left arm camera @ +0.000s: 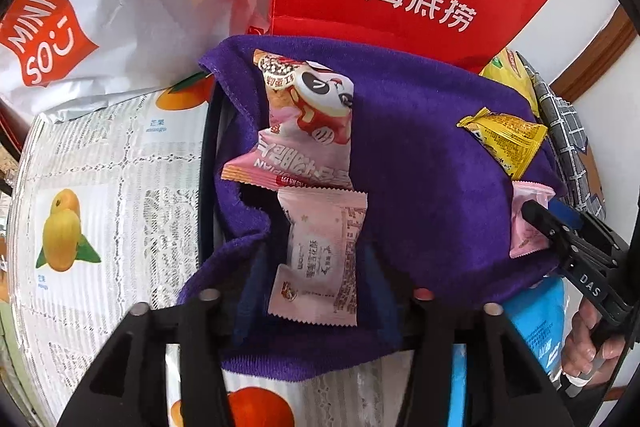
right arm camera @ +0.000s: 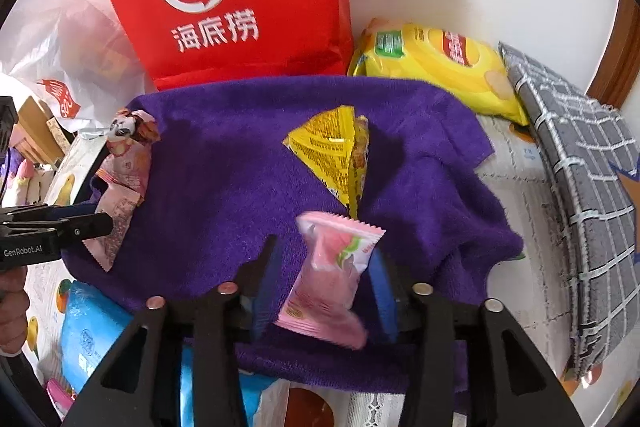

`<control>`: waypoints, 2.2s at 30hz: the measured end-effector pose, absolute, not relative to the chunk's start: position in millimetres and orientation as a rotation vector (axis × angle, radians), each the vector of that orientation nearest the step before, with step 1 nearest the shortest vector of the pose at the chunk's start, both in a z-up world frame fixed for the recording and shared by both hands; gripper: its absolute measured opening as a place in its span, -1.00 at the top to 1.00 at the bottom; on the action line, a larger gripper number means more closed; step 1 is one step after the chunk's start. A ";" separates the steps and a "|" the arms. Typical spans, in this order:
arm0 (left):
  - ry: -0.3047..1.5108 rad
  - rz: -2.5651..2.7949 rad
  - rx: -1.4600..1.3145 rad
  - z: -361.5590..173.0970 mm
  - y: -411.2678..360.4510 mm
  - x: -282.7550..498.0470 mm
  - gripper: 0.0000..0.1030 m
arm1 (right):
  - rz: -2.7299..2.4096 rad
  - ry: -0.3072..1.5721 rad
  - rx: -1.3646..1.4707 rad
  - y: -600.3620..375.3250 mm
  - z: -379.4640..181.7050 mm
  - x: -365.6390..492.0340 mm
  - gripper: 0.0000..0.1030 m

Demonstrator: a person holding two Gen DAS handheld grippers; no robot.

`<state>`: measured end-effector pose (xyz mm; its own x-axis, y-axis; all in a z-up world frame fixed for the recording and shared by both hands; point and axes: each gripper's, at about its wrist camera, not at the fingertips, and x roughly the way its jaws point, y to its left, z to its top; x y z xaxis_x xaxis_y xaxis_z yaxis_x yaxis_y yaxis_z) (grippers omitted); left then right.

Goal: Organize snacks

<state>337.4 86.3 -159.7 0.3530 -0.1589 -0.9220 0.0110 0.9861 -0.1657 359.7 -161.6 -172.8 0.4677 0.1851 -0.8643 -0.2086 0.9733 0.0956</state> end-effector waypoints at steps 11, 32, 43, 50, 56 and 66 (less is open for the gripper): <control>1.129 -0.112 -0.132 -122.3 86.5 301.6 -0.07 | 0.199 0.958 -0.059 -169.4 -125.7 312.7 -0.10; 1.093 -0.107 -0.141 -92.0 85.1 203.1 -0.15 | 0.328 1.059 -0.055 -174.6 -133.2 188.5 -0.09; 1.107 -0.065 -0.165 -100.3 109.8 181.4 -0.15 | 0.382 1.139 -0.150 -141.8 -164.9 183.9 0.10; 1.116 -0.069 -0.174 -106.1 114.9 176.8 -0.16 | 0.375 1.163 -0.159 -141.9 -172.5 182.0 0.10; 1.126 -0.082 -0.166 -110.0 111.7 174.2 -0.16 | 0.385 1.169 -0.167 -136.8 -178.8 184.0 -0.09; 1.128 -0.100 -0.171 -109.7 114.7 160.3 -0.16 | 0.346 1.139 -0.190 -139.9 -183.9 180.3 0.11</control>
<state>160.3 114.7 -109.7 0.4262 -0.1661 -0.8892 -0.0069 0.9824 -0.1868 180.3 -139.9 -183.9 0.3732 0.1726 -0.9116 -0.3642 0.9309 0.0272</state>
